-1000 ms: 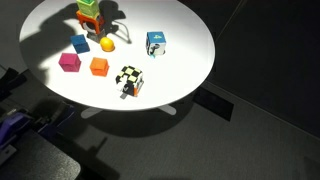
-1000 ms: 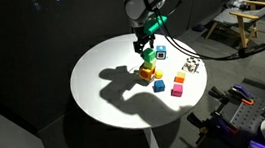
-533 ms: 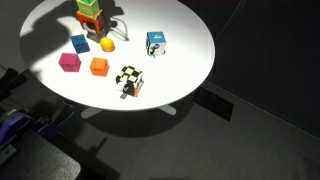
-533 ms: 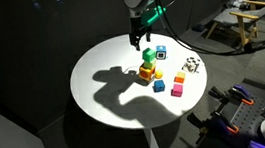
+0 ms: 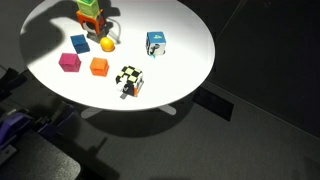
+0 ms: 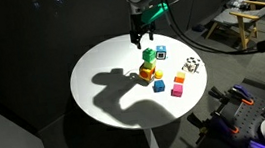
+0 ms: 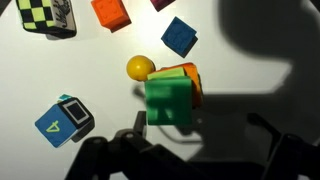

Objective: Put the green block on top of the stacked blocks.

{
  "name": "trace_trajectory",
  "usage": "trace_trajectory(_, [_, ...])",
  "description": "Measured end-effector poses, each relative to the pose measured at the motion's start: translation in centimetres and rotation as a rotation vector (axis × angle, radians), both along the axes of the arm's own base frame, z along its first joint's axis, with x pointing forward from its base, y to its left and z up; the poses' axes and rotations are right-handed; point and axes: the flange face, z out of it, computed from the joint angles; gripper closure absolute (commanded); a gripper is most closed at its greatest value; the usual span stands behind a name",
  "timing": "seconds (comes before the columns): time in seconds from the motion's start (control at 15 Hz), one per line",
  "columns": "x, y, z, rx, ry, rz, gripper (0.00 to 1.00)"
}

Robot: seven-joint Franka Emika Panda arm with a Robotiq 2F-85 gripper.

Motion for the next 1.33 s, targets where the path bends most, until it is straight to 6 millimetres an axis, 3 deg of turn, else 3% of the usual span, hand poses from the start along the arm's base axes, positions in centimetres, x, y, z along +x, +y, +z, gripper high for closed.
trace_trajectory(0.8, [-6.7,-1.5,2.2,-0.026,0.044,-0.110,0.00])
trace_trajectory(1.33, [-9.7,-1.8,5.1,-0.043,0.010,-0.135,0.00])
